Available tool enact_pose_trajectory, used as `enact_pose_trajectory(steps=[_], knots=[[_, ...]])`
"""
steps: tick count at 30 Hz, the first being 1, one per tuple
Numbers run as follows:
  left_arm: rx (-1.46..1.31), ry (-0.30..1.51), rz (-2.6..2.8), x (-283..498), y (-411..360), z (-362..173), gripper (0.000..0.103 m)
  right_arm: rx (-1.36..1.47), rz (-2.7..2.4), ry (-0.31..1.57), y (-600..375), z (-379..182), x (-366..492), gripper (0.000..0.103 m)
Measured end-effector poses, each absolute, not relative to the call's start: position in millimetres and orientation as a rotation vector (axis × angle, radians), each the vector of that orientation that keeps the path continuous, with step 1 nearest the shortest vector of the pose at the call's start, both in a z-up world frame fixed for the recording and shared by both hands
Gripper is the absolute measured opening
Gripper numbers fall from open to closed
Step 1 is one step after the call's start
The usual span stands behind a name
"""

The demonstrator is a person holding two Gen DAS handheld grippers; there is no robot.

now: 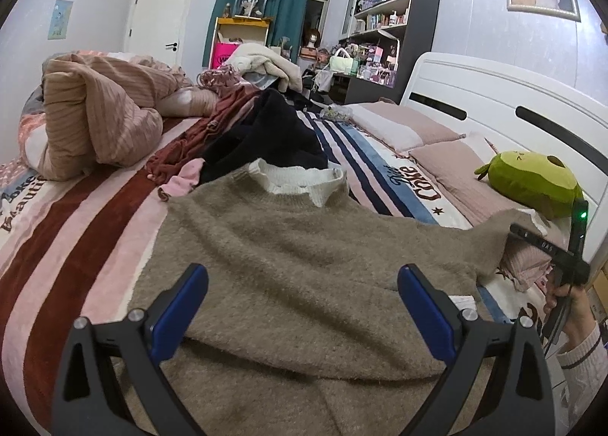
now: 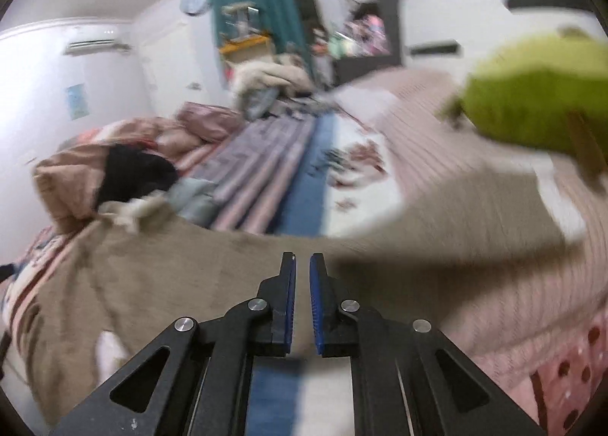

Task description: Fold small clothes

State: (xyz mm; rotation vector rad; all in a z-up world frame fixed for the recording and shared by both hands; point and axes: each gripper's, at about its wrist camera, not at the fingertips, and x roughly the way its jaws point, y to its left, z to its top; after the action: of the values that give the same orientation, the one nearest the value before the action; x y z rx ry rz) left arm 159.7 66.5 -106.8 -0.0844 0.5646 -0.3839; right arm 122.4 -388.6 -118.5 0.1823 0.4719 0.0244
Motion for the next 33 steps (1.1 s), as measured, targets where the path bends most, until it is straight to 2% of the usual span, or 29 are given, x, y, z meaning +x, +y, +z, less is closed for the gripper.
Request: enact_pose_trajectory(steps=[5, 9, 11, 13, 16, 24, 33], knots=[[-0.104, 0.541, -0.379, 147, 85, -104, 0.099, 0.053, 0.122, 0.482, -322, -91, 130, 0.003], [-0.118, 0.53, -0.37, 138, 101, -103, 0.101, 0.193, 0.148, 0.568, -328, -107, 138, 0.006], [-0.123, 0.531, -0.368, 136, 107, -104, 0.102, 0.207, 0.082, 0.607, -340, -124, 138, 0.025], [-0.13, 0.538, -0.367, 136, 111, -106, 0.102, 0.252, 0.05, 0.639, -353, -140, 134, 0.038], [-0.133, 0.548, -0.371, 137, 111, -110, 0.102, 0.301, -0.006, 0.684, -374, -162, 126, 0.048], [-0.113, 0.569, -0.372, 148, 87, -115, 0.102, 0.367, -0.088, 0.737, -428, -197, 128, 0.055], [-0.061, 0.604, -0.363, 165, 61, -117, 0.102, 0.366, -0.067, 0.669, -445, -187, 166, 0.054]])
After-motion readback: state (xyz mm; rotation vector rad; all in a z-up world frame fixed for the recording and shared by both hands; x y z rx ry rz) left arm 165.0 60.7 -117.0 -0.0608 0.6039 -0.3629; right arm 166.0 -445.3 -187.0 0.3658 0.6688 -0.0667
